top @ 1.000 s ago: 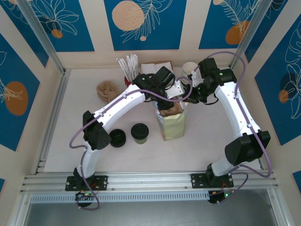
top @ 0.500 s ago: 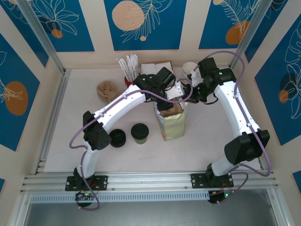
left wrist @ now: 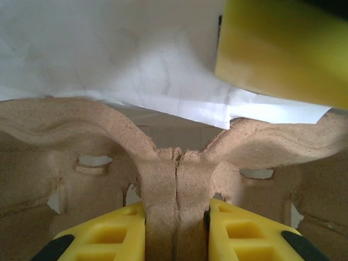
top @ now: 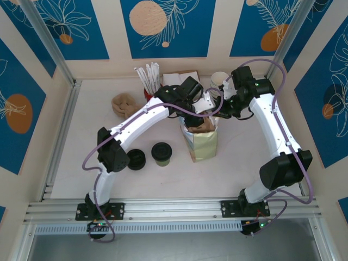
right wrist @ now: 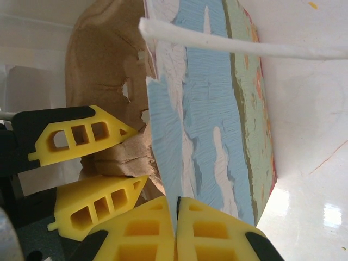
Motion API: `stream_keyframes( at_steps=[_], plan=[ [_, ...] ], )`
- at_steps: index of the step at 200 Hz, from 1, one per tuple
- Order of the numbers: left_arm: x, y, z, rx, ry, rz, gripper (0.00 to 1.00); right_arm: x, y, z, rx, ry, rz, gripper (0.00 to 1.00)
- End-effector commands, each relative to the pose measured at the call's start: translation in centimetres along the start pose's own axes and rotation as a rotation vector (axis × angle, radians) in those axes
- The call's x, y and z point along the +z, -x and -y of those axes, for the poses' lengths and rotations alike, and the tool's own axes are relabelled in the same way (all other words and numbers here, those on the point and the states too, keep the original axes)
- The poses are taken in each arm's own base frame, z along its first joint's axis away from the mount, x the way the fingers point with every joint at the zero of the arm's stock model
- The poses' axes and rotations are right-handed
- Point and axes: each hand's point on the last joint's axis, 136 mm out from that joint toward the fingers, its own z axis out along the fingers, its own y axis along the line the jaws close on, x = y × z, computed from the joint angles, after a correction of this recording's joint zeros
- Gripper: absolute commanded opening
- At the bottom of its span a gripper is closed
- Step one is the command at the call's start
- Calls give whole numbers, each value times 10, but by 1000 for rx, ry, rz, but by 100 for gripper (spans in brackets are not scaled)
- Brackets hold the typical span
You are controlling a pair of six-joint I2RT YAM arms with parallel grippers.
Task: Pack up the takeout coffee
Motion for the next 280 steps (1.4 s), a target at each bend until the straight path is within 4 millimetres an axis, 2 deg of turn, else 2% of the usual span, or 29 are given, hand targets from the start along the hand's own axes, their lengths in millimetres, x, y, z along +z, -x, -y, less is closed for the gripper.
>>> stream_keyframes(
  at_steps=[1,42,109,134,203,280],
  plan=[
    [24,8,16,-11,-89,30,26,-2,3,-24,-37,101,17,5],
    [38,0,14,-38,-99,19,26,-2,3,-18,-34,70,19,5],
    [53,-14,11,-58,-109,-25,25,-12,6,16,-30,-131,48,3],
    [57,-16,11,-59,-111,-31,25,-17,9,22,-37,-178,69,3],
    [72,-24,6,-91,-98,-58,25,-18,10,27,-36,-233,83,3],
    [82,-41,12,-109,-121,-104,25,-21,13,28,-15,-247,101,3]
  ],
)
